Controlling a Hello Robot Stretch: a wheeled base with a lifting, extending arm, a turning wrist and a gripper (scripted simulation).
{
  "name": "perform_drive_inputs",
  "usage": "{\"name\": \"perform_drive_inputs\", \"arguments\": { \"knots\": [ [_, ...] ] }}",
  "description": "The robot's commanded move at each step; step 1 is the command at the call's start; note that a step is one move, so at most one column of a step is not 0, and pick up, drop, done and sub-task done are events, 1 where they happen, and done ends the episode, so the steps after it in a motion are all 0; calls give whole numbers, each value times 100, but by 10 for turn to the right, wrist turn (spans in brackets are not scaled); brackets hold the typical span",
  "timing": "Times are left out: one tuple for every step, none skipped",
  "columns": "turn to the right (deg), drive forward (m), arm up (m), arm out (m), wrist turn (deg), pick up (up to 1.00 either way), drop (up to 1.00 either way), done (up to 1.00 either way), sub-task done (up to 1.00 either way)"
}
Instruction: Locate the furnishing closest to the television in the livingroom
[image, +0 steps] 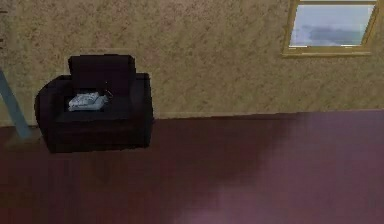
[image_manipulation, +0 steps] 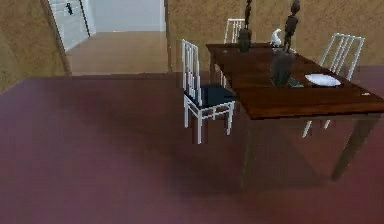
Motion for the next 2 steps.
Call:
{"name": "perform_drive_inputs", "arguments": {
  "knots": [
    [0, 50, 0, 0, 0, 0, 0, 0, 0],
    [-450, 0, 0, 0, 0, 0, 0, 0, 0]
  ]
}}
